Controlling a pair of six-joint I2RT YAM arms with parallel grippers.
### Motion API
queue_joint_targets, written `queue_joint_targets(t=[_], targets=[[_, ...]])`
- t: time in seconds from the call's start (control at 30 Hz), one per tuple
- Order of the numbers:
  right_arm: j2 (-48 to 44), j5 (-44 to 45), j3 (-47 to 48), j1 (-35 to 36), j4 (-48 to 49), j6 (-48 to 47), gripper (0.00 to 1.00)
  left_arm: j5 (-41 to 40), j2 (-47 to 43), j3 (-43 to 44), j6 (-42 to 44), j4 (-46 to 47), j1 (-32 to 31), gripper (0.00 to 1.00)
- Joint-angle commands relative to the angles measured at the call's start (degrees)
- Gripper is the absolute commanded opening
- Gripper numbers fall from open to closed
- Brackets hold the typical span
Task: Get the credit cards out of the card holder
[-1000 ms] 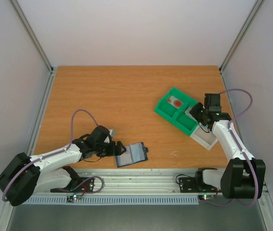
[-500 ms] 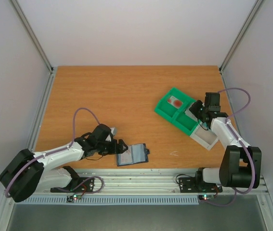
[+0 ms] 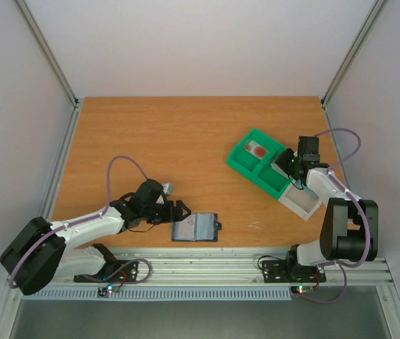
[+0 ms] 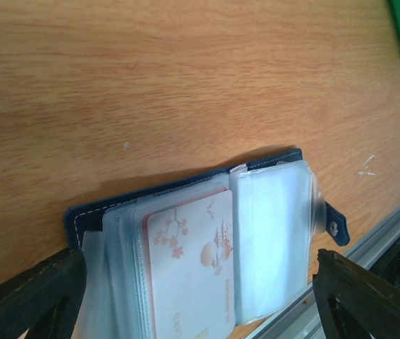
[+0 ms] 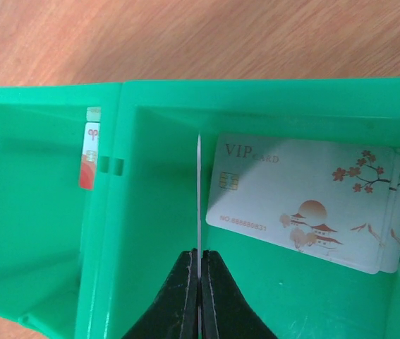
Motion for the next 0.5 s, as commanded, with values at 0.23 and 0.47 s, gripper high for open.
queue_joint_targets(t=[0.23,0.47], targets=[[2.8,0.1,1.3,-1.7,1.3,-3.6,0.11,1.3,0.1,1.1,-1.4,4.0,0.1,0.88],[3.6,2.6,3.5,-1.8,-2.8,-3.7,0.17,-0.1,-2.5,1.5,-0.6,0.1,0.1,0.88]])
